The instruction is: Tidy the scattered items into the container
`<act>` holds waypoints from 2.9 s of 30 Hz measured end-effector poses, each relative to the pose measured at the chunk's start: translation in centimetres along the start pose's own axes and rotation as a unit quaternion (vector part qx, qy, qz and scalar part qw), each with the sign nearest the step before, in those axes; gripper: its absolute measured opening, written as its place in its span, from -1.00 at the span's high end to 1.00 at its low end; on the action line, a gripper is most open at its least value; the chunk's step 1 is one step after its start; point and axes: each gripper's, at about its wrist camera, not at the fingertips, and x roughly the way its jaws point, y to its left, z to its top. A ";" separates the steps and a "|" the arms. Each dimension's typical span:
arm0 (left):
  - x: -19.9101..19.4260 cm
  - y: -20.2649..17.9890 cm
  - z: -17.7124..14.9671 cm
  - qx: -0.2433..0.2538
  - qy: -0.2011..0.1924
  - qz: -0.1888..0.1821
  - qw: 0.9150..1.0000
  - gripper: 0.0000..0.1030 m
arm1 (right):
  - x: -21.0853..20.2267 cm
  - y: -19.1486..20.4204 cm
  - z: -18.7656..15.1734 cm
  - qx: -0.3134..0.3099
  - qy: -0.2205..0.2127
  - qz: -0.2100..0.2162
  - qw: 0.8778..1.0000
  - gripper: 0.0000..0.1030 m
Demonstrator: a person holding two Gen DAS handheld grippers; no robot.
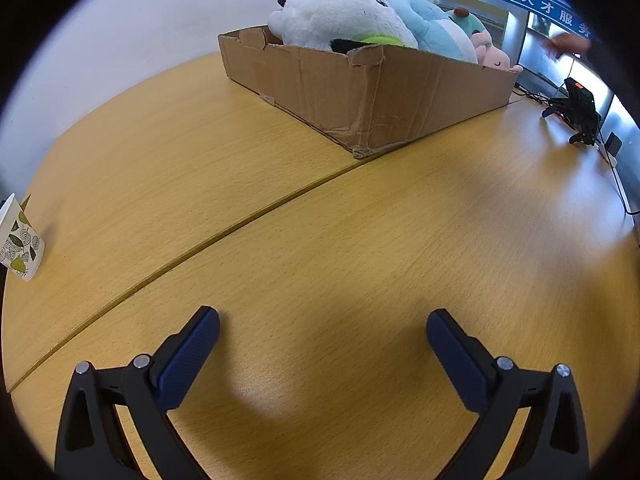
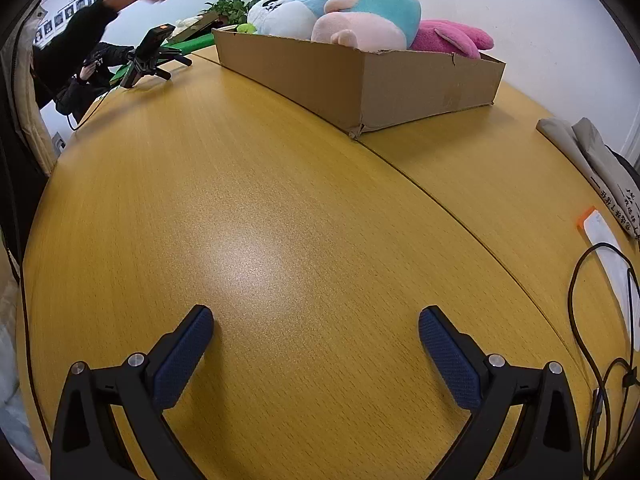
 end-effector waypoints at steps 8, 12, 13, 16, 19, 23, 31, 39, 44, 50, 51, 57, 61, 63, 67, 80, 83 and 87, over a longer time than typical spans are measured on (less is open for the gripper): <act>0.0 0.1 0.0 0.000 0.000 0.001 1.000 -1.00 | 0.0 0.0 -0.1 -0.001 0.000 0.000 1.000 -1.00; -0.1 -0.1 -0.3 0.001 0.000 0.001 1.000 -1.00 | 0.1 -0.1 -0.1 -0.001 0.000 0.000 1.000 -1.00; -0.1 -0.1 -0.3 0.001 0.000 0.001 1.000 -1.00 | 0.1 -0.1 -0.1 -0.001 0.000 0.000 1.000 -1.00; -0.1 -0.1 -0.3 0.001 0.000 0.001 1.000 -1.00 | 0.1 -0.2 -0.1 -0.001 0.000 0.000 1.000 -1.00; -0.1 -0.1 -0.3 0.001 0.000 0.001 1.000 -1.00 | 0.1 -0.2 -0.1 -0.002 -0.001 -0.001 1.000 -1.00; -0.1 -0.1 -0.3 0.001 0.000 0.001 1.000 -1.00 | 0.1 -0.1 0.0 -0.002 -0.001 -0.001 1.000 -1.00; -0.1 -0.1 -0.3 0.000 0.000 0.002 1.000 -1.00 | 0.2 -0.2 0.0 -0.003 -0.001 -0.001 1.000 -1.00; -0.2 -0.2 -0.3 0.000 0.000 0.002 1.000 -1.00 | 0.2 -0.3 0.0 -0.003 -0.001 -0.001 1.000 -1.00; 0.5 -0.4 0.2 0.000 0.000 0.002 1.000 -1.00 | 0.1 -0.2 0.2 -0.003 -0.001 -0.002 1.000 -1.00; 1.0 -0.6 0.6 0.000 0.000 0.002 1.000 -1.00 | 0.1 0.0 0.4 -0.003 0.000 -0.002 1.000 -1.00; 1.0 -0.6 0.6 0.000 0.000 0.002 1.000 -1.00 | 0.1 -0.1 0.4 -0.003 0.000 -0.002 1.000 -1.00; 1.2 -0.7 0.8 0.000 -0.001 0.003 1.000 -1.00 | 0.2 0.0 0.5 -0.003 0.000 -0.002 1.000 -1.00; 1.2 -0.7 0.8 0.000 -0.001 0.003 1.000 -1.00 | 0.2 0.0 0.4 -0.003 0.000 -0.002 1.000 -1.00; 1.3 -0.7 0.8 -0.001 -0.001 0.003 1.000 -1.00 | 0.2 0.0 0.4 -0.003 0.000 -0.002 1.000 -1.00; 1.2 -0.7 0.8 -0.001 -0.001 0.003 1.000 -1.00 | 0.2 0.0 0.4 -0.003 0.000 -0.002 1.000 -1.00; 1.3 -0.7 0.8 -0.001 -0.001 0.003 1.000 -1.00 | 0.2 0.0 0.4 -0.003 -0.001 -0.003 1.000 -1.00; 1.3 -0.7 0.8 -0.002 0.000 0.003 1.000 -1.00 | 0.2 0.0 0.4 -0.003 -0.001 -0.003 1.000 -1.00; 1.3 -0.7 0.8 -0.002 0.000 0.003 1.000 -1.00 | 0.2 -0.1 0.4 -0.003 -0.001 -0.003 1.000 -1.00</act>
